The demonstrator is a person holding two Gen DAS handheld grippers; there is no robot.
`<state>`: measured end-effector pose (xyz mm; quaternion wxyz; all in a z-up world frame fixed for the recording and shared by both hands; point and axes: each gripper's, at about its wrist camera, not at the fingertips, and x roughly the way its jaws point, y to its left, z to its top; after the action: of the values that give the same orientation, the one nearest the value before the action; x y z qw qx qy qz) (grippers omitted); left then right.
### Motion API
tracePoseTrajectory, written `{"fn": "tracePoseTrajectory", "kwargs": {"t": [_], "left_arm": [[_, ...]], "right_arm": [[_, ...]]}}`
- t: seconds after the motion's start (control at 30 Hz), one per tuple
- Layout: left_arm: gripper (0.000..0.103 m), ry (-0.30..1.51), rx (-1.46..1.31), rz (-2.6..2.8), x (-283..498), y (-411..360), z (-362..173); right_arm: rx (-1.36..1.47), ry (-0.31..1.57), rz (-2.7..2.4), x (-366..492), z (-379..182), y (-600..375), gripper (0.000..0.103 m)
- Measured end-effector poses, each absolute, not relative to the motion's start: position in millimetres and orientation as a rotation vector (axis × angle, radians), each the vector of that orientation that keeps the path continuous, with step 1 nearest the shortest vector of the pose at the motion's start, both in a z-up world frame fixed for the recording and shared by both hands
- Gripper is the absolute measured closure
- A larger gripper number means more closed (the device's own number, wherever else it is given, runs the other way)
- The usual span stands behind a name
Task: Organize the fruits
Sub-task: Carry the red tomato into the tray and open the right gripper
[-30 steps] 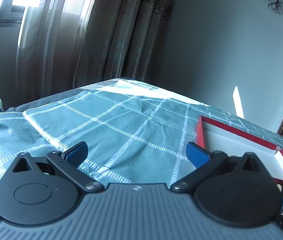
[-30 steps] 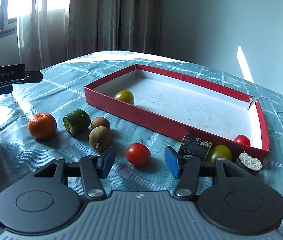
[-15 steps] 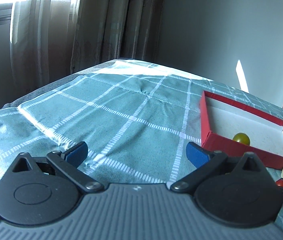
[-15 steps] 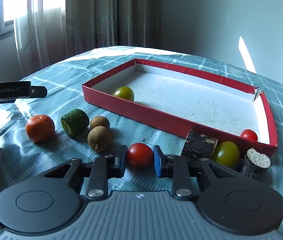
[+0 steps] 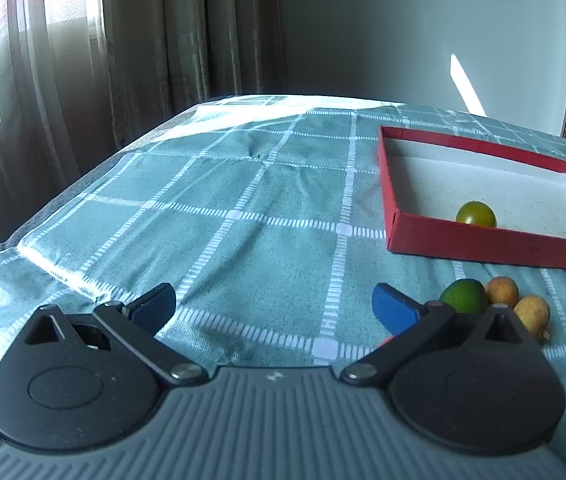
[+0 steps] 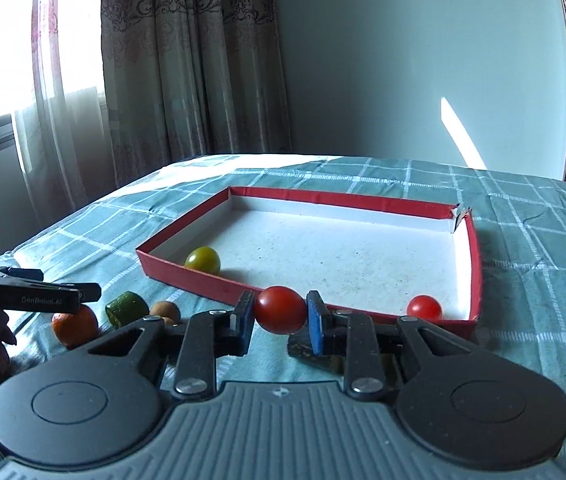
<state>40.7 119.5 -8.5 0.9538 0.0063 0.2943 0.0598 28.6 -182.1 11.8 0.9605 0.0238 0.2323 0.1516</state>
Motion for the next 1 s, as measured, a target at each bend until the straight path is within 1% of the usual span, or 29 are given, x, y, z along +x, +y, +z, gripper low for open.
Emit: {"fn": "tracePoseTrajectory", "kwargs": {"t": [0.27,0.57,0.77,1.0], "left_arm": [[0.000,0.606,-0.003,0.121,42.0,122.0,-9.5],[0.000,0.604,-0.016,0.119,42.1,124.2,-9.2],[0.000,0.600,-0.015,0.116,41.3,123.4,-8.7],[0.000,0.603,-0.012,0.132,41.9,122.5,-8.8]], "right_arm": [[0.045,0.520,0.244,72.2,8.1,-203.8,0.076],[0.017,0.554,0.197,96.6,-6.7,-206.5,0.076],[0.006,0.571,0.170,102.3,-14.7,-207.1,0.076],[0.051,0.508,0.155,87.0,-5.7,-216.5,0.076]]}}
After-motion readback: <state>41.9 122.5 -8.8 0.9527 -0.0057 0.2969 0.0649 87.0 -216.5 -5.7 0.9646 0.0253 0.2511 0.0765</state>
